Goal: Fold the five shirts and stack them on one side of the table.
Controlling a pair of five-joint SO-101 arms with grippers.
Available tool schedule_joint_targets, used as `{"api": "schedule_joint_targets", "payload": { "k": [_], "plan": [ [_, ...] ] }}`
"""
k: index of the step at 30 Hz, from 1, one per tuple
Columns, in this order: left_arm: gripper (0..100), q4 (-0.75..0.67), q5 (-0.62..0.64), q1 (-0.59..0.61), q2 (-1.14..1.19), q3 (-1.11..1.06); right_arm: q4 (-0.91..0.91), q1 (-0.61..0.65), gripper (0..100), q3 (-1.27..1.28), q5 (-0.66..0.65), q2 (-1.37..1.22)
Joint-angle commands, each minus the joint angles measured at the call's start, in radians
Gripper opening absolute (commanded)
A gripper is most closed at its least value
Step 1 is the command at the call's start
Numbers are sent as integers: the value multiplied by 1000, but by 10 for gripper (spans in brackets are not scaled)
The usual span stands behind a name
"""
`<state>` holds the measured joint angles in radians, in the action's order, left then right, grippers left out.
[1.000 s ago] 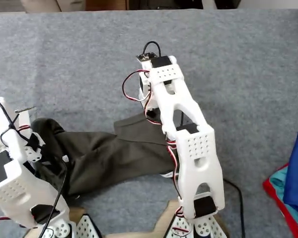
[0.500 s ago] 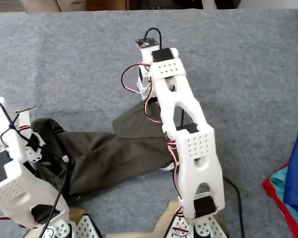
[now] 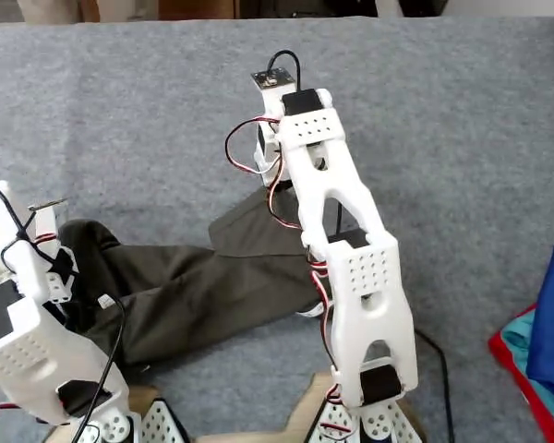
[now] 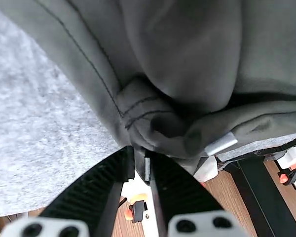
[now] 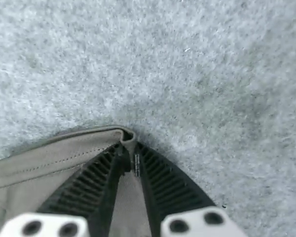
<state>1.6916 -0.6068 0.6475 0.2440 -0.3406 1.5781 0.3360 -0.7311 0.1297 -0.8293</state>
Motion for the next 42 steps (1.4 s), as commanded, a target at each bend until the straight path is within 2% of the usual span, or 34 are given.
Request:
{"api": "schedule_joint_targets", "payload": {
  "k": [1, 8, 14, 17, 28, 42],
  "plan": [
    [17, -5, 3, -11, -8, 5, -8, 15, 6, -48, 8, 2],
    [20, 2, 3, -14, -13, 55, -8, 15, 6, -54, 8, 5],
    [20, 69, 74, -8, -16, 270, 0, 15, 6, -110, 8, 8],
    [20, 69, 150, 14, -58, 374, 35, 15, 6, -245, 9, 8],
    [20, 68, 265, -17, -375, 588, 166, 15, 6, -952, 9, 10],
    [20, 66, 420, -21, -776, 1022, 132, -67, 5, -923, 46, 452]
  ]
}}
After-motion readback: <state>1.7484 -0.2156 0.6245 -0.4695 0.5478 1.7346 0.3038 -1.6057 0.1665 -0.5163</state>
